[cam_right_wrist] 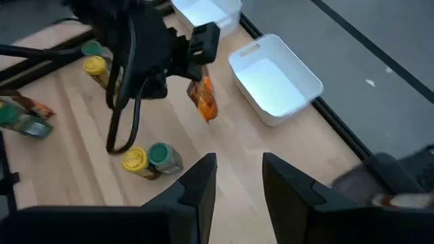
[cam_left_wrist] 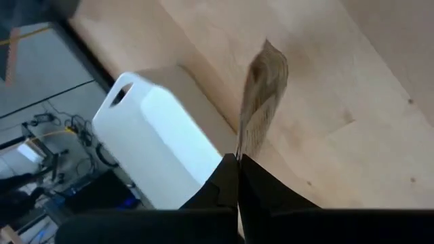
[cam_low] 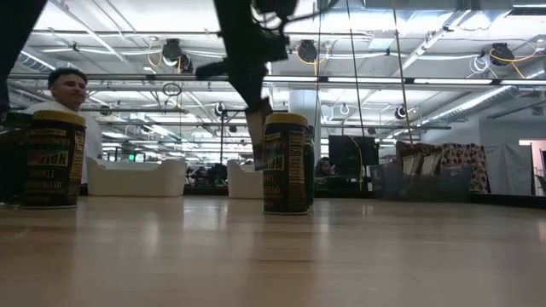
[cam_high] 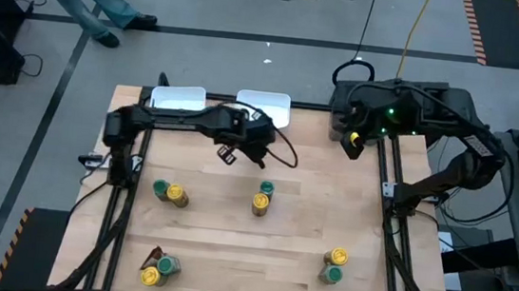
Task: Sort spices by type
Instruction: Put the top orange seasoning bag into the black bin
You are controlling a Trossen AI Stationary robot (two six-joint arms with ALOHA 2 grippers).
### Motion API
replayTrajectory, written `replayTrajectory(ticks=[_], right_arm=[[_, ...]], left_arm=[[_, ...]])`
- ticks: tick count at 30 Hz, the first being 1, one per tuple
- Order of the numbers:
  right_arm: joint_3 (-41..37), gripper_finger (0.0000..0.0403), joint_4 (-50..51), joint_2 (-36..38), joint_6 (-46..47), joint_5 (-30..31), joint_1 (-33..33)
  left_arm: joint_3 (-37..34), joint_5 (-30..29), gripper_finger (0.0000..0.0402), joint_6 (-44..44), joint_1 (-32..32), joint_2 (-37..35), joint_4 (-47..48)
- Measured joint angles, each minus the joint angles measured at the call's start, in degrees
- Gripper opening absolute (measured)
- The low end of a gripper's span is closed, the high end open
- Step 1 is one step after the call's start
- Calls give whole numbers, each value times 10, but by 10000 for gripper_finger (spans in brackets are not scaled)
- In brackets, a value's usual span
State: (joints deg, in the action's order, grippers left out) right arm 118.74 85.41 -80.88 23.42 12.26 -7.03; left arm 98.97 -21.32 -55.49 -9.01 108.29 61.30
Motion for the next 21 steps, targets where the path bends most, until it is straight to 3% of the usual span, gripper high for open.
replayTrajectory(ticks=[14,21], right_arm=[[-77,102,-19,-1,15,-1,0],[-110,102,-43,-1,10,-6,0]], left_arm=[[2,4,3,-31,8,57,5],[2,15,56,12,8,54,-6]])
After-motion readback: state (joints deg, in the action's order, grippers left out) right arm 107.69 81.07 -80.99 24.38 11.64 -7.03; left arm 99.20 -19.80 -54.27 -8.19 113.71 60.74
